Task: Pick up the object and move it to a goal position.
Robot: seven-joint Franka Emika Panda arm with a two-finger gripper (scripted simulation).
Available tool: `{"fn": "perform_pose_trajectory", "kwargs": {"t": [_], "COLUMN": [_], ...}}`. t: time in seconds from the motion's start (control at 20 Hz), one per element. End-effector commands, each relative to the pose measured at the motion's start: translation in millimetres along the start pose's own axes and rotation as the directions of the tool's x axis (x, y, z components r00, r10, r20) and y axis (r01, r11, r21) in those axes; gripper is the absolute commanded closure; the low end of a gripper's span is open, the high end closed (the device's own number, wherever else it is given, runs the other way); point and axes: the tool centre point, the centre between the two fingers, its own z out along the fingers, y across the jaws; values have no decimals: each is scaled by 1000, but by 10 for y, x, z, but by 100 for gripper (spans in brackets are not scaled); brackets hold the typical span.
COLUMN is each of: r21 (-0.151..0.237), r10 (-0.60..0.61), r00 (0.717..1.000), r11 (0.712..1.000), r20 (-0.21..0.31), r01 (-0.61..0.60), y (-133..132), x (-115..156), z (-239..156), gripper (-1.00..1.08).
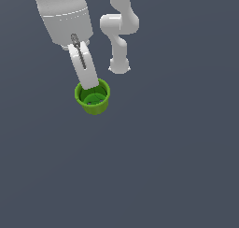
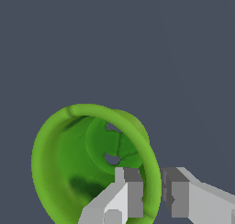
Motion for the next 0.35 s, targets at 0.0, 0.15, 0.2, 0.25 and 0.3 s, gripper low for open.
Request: {"fn": "perform_pose_trajectory", "kwargs": {"t": [0.0,0.15,0.2,0.25,0.3], "r21": [2,2,2,2,2], "r10": [-1,-1,-1,-1,-1], "r00": [1000,1000,1000,1000,1000], "r11": [1000,1000,1000,1000,1000], "r20": [-1,0,0,0,0], "r01": [1,1,1,1,1], "y": [-19,-30,-32,-34,-34], "x": [25,42,44,46,47], "z": [-75,-112,-118,-122,-123], "gripper": [108,108,108,108,108]}}
